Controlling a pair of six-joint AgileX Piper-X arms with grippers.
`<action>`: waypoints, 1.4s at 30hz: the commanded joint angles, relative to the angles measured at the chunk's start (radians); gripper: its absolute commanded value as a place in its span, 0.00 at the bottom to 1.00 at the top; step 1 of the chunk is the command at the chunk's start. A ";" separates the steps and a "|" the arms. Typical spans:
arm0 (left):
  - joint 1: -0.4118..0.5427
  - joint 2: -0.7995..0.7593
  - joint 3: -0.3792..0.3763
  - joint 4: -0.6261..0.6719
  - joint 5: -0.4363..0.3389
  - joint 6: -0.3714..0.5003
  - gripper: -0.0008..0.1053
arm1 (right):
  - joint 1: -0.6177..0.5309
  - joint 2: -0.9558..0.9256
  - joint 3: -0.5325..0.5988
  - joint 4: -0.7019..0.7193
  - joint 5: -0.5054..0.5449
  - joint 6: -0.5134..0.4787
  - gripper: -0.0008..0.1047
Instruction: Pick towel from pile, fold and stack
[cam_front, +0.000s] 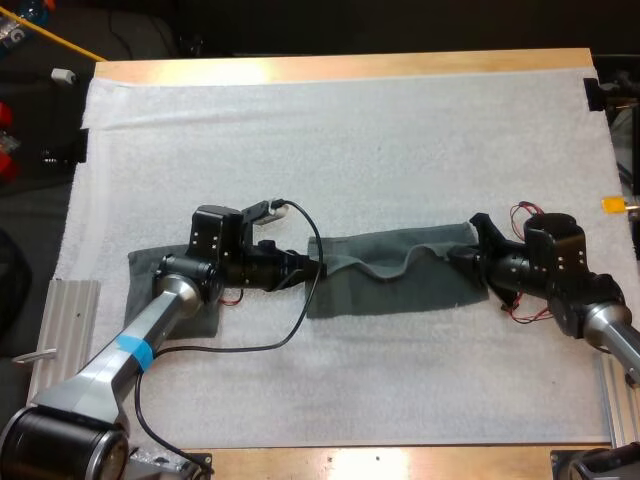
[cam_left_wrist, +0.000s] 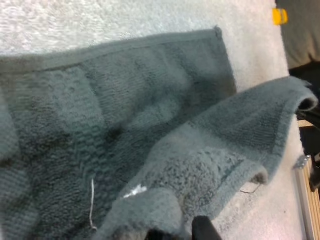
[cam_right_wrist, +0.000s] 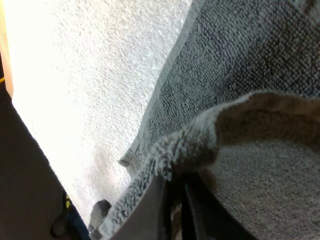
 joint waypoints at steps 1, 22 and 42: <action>0.000 -0.003 -0.001 -0.019 -0.009 -0.009 0.01 | -0.006 -0.002 -0.008 -0.008 0.004 0.001 0.01; 0.000 -0.011 -0.070 -0.052 0.075 -0.009 0.47 | -0.006 -0.040 -0.012 -0.282 -0.034 -0.164 0.61; 0.000 -0.512 -0.071 0.429 -0.181 0.211 0.48 | -0.006 -0.266 -0.312 0.662 0.175 -0.830 0.61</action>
